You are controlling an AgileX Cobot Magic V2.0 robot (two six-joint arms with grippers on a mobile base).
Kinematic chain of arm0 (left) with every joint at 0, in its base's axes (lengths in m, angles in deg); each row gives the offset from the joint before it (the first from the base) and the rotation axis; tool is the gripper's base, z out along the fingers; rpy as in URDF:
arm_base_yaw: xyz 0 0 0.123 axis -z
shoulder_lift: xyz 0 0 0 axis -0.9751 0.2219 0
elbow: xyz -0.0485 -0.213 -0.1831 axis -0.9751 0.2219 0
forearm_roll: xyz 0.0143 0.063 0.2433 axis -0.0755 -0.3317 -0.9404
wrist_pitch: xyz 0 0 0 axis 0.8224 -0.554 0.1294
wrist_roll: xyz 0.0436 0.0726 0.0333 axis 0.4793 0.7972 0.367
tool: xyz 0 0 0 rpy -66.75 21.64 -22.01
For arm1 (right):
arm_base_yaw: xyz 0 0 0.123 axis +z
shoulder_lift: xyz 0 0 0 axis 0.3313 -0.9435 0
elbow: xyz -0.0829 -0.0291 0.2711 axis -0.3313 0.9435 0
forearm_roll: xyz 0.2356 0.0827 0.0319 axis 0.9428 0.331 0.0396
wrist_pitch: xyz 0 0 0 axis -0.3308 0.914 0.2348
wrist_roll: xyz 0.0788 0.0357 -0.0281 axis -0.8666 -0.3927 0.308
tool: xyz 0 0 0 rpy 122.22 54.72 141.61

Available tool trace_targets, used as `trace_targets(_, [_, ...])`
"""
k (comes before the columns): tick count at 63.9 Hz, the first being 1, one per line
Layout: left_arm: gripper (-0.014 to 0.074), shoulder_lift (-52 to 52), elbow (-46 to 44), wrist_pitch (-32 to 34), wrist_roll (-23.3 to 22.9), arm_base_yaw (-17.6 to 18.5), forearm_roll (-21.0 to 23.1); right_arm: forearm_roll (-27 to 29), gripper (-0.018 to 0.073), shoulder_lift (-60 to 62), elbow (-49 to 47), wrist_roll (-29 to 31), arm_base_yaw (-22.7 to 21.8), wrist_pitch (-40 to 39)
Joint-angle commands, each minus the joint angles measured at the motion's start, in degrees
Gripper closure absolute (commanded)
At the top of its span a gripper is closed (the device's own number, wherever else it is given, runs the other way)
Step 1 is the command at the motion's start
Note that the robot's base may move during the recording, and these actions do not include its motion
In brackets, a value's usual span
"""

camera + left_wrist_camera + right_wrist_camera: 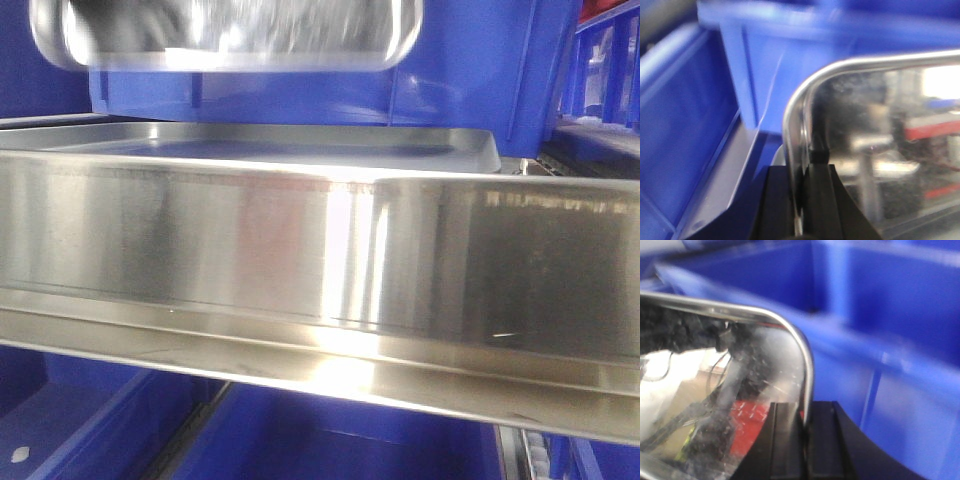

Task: Stack silver trays without gaps
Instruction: 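Lower the small tray with both grippers onto the large silver tray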

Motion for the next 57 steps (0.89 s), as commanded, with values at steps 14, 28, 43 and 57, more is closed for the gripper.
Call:
trace_targets(14, [0.0612,0.9,-0.1,3.5,0.8,0.8,-0.2,-1.1,0.0626,-2.0,0.4,0.5,2.5,-17.9])
trace_targets(28, [0.0606,0.9,-0.1,3.4,1.1,1.3,0.1,-1.1,0.0532,-1.9,0.4,0.5,3.4,-17.9])
trace_targets(43, [0.0430,-0.8,-0.1,2.1,1.1,1.6,1.2,-0.1,0.0228,-1.1,0.4,0.1,3.4,-15.5])
trace_targets(57, [0.0311,-2.3,-0.1,1.9,1.2,1.6,1.8,-0.1,0.0232,1.0,0.5,0.1,3.4,-14.3])
